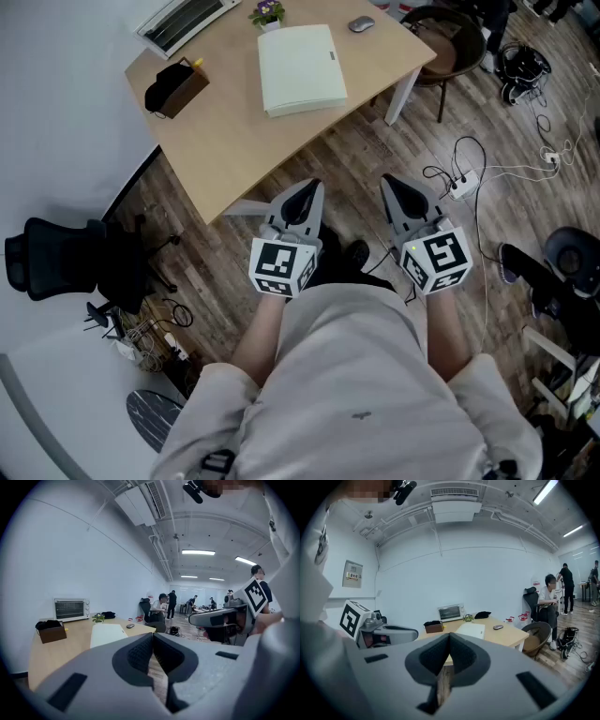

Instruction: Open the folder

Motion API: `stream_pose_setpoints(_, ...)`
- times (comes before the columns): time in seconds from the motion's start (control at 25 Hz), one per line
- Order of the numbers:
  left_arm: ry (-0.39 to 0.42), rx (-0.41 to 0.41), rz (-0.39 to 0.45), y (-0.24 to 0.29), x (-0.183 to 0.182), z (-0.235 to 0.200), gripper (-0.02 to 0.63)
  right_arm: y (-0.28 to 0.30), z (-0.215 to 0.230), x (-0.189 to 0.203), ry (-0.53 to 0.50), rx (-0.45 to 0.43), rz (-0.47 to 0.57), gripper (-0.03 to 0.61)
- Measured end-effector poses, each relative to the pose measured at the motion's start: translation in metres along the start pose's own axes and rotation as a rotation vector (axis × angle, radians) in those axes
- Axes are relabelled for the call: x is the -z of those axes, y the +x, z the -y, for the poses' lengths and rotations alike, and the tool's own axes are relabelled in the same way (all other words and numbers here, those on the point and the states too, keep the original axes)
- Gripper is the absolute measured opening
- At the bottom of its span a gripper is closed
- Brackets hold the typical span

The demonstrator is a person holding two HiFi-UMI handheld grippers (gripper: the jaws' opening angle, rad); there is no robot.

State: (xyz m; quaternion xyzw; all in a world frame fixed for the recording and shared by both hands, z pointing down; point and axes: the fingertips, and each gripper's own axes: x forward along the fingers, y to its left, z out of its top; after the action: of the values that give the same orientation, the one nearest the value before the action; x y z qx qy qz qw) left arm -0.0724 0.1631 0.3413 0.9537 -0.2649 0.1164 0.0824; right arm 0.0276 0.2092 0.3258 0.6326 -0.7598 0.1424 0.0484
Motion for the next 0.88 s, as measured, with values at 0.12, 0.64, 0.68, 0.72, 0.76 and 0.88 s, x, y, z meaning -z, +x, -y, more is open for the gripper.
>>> stream_pose_setpoints(0.12, -0.001, 0.0, 0.0, 0.0, 0.001, -0.001, 0.005, 0.002, -0.001, 0.0, -0.005, -0.005, -0.003, 0.003)
stream_pose_setpoints(0.64, -0.009, -0.012, -0.004, -0.006, 0.007, -0.007, 0.005, 0.011, -0.012, 0.005, 0.015, -0.032, -0.002, 0.003)
stream_pose_setpoints(0.68, -0.009, -0.013, -0.005, -0.006, 0.008, -0.009, 0.005, 0.014, -0.012, 0.005, 0.016, -0.031, -0.004, 0.003)
stream_pose_setpoints(0.72, -0.01, -0.013, -0.006, -0.006, 0.009, -0.012, 0.005, 0.017, -0.013, 0.006, 0.016, -0.032, -0.006, 0.003)
stream_pose_setpoints(0.76, -0.011, -0.014, -0.007, -0.006, 0.009, -0.015, 0.005, 0.019, -0.014, 0.006, 0.017, -0.033, -0.008, 0.003)
stream_pose_setpoints(0.88, -0.009, -0.024, -0.005, -0.003, 0.008, -0.027, 0.005, 0.03, -0.014, 0.004, 0.018, -0.033, -0.015, 0.003)
